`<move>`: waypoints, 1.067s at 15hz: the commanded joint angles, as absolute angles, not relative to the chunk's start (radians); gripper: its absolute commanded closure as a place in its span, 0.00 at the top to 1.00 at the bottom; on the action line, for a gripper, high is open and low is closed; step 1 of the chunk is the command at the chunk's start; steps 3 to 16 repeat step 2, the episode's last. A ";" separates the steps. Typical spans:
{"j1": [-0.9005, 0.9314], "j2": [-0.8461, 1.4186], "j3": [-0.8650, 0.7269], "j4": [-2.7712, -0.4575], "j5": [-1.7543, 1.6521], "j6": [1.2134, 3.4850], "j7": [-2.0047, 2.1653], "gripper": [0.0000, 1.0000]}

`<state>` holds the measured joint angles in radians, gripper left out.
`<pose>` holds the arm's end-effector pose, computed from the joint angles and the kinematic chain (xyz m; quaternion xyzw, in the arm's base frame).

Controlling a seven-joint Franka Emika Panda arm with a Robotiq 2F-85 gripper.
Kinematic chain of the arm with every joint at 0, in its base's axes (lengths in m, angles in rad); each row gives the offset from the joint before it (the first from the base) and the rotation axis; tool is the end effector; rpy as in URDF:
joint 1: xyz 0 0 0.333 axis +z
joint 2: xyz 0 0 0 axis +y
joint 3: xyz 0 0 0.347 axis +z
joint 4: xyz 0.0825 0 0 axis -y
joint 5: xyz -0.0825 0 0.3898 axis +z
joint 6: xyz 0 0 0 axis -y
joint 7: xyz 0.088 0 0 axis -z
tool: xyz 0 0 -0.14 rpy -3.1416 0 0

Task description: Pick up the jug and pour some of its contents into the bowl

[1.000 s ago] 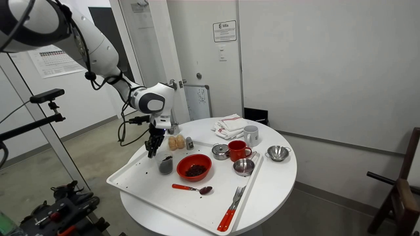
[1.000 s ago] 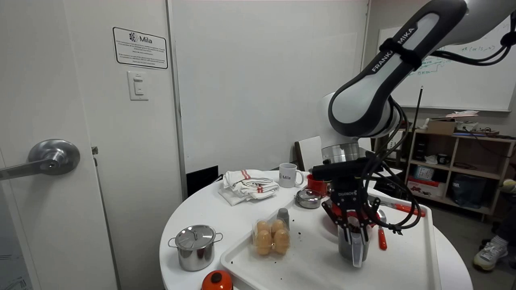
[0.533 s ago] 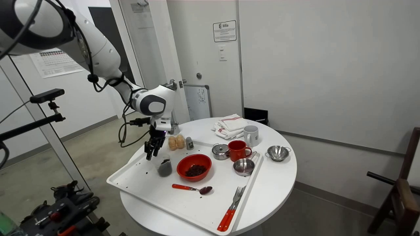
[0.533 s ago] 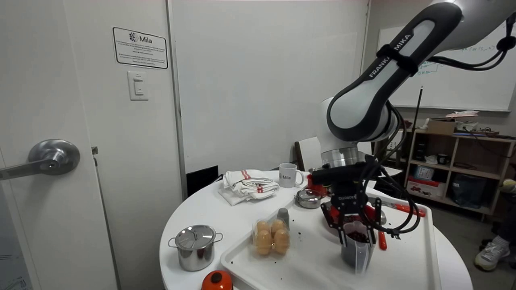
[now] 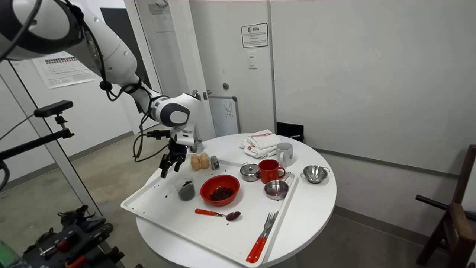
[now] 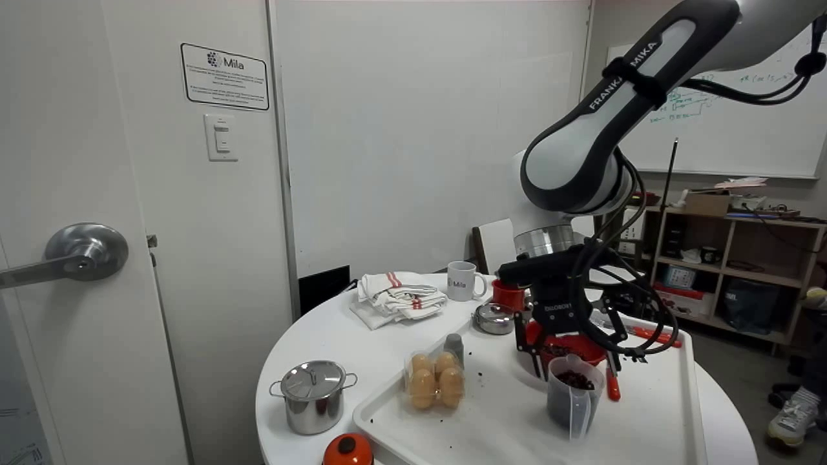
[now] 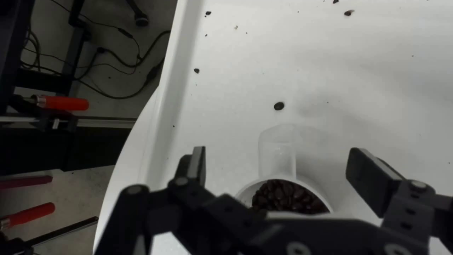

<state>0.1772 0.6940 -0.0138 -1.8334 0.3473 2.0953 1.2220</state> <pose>0.5901 0.1239 0.1144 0.7725 -0.5862 -0.2407 0.0400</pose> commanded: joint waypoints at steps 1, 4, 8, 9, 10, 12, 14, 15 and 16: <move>0.166 0.694 -0.003 -1.830 0.339 2.093 1.227 1.00; 0.166 0.694 -0.003 -1.830 0.339 2.093 1.227 1.00; 0.166 0.694 -0.003 -1.830 0.339 2.093 1.227 1.00; 0.166 0.694 -0.003 -1.830 0.339 2.093 1.227 1.00; 0.166 0.694 -0.003 -1.830 0.339 2.093 1.227 1.00; 0.166 0.694 -0.003 -1.830 0.339 2.093 1.227 1.00; 0.166 0.694 -0.003 -1.830 0.339 2.093 1.227 1.00; 0.166 0.694 -0.003 -1.830 0.339 2.093 1.227 1.00; 0.166 0.694 -0.003 -1.830 0.339 2.093 1.227 1.00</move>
